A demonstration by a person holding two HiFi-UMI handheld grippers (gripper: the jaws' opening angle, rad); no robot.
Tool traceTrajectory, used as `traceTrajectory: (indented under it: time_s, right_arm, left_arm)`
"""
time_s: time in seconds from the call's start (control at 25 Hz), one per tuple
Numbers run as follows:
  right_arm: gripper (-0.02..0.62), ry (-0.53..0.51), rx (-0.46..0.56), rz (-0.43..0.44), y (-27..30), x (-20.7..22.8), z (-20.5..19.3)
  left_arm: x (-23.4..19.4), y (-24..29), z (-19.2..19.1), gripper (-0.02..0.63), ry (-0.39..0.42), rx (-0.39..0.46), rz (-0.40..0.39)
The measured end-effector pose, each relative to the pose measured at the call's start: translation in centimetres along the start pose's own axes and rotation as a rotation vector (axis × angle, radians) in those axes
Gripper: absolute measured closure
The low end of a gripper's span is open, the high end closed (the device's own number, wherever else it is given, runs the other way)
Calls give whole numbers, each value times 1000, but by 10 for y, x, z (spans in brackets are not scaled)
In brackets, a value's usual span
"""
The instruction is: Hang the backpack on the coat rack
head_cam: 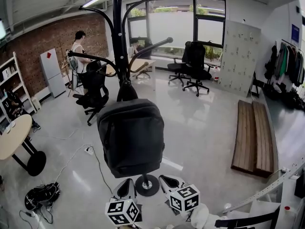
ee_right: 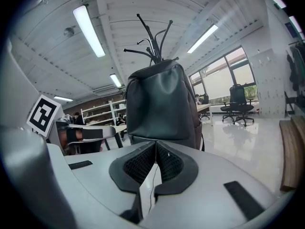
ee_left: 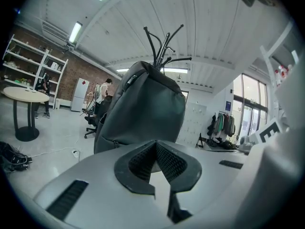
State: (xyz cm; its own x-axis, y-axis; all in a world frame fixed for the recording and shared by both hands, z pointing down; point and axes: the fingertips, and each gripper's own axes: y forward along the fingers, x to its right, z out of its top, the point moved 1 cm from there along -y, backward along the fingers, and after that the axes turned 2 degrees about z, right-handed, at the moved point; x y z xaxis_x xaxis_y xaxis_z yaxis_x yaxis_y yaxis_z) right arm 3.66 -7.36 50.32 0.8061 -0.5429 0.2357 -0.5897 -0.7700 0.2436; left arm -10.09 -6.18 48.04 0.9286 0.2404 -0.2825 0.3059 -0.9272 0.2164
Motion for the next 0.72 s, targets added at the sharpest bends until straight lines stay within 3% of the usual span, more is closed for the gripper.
traceTrajectory:
  time_s: [0.72]
  right_arm:
    - [578,14,-11,-20,-2,9,-7]
  left_arm:
    - [-8,2,-3,603,-2,-8,8]
